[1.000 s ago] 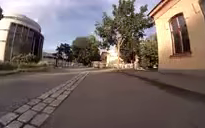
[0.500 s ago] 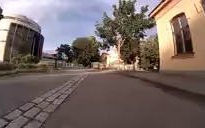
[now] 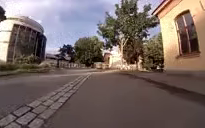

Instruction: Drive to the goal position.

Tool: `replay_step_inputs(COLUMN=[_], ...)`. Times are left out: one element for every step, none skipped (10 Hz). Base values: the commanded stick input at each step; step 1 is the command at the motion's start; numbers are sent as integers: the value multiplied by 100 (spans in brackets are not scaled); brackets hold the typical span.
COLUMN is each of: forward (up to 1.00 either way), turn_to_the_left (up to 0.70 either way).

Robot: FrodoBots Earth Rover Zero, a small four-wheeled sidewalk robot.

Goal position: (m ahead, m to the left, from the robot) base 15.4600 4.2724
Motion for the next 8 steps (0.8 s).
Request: replay_step_inputs(forward=[45, 45, 45, 45, 45, 45, 45, 45], turn_to_the_left=[21, 0, 0, 0, 0, 0, 2, 17])
